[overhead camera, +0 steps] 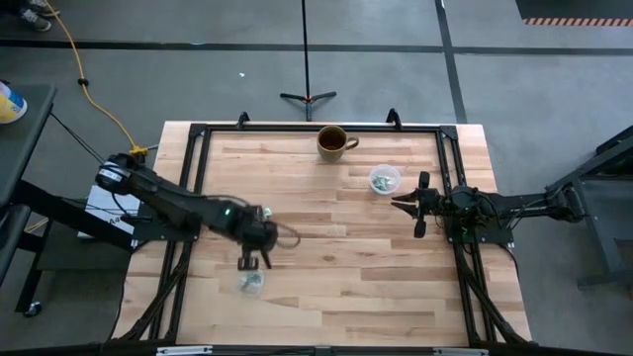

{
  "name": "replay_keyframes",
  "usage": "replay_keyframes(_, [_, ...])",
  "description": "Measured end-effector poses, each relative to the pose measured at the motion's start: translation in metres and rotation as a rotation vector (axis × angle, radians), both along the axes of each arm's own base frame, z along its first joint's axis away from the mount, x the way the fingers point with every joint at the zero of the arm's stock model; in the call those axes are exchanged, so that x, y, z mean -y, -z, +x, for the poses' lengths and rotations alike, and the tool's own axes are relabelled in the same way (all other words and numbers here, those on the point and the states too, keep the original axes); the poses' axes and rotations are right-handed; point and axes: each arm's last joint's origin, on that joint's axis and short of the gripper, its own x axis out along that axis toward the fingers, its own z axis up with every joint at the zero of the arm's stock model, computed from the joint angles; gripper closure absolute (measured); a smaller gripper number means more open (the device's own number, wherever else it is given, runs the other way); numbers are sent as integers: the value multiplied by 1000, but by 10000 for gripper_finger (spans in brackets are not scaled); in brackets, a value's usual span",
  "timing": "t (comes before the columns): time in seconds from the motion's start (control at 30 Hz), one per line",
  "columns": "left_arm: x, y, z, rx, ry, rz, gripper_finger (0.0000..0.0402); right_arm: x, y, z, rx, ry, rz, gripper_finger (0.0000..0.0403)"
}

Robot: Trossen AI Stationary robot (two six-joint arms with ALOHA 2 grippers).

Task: Pick and place Stevia / Truvia into bins
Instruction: Put the stevia packet into the bottom transparent container

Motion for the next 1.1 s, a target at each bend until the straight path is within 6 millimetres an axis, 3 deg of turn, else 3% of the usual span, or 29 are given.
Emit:
replay_keyframes(0.2, [48,-14,-13,61,112,12,380,0,0,0,0,0,0,355])
replay_keyframes(0.37, [75,-16,-22,116,85,-34,366,0,0,0,-1,0,-1,355])
replay_keyframes(0.5, [83,-11,-26,94,65,-21,348,0,0,0,1,0,-1,352])
replay_keyframes(0.67, [83,-2,-29,4,32,-78,370,0,-1,0,7,1,0,353])
replay_keyframes(0.8, [86,-2,-26,29,39,-124,374,0,-1,0,7,1,0,356])
replay_keyframes(0.9, [85,-1,-26,28,29,-117,338,0,-1,0,9,1,0,355])
replay_keyframes(1.1, [77,0,-27,22,-21,-30,214,0,-1,0,9,1,0,350])
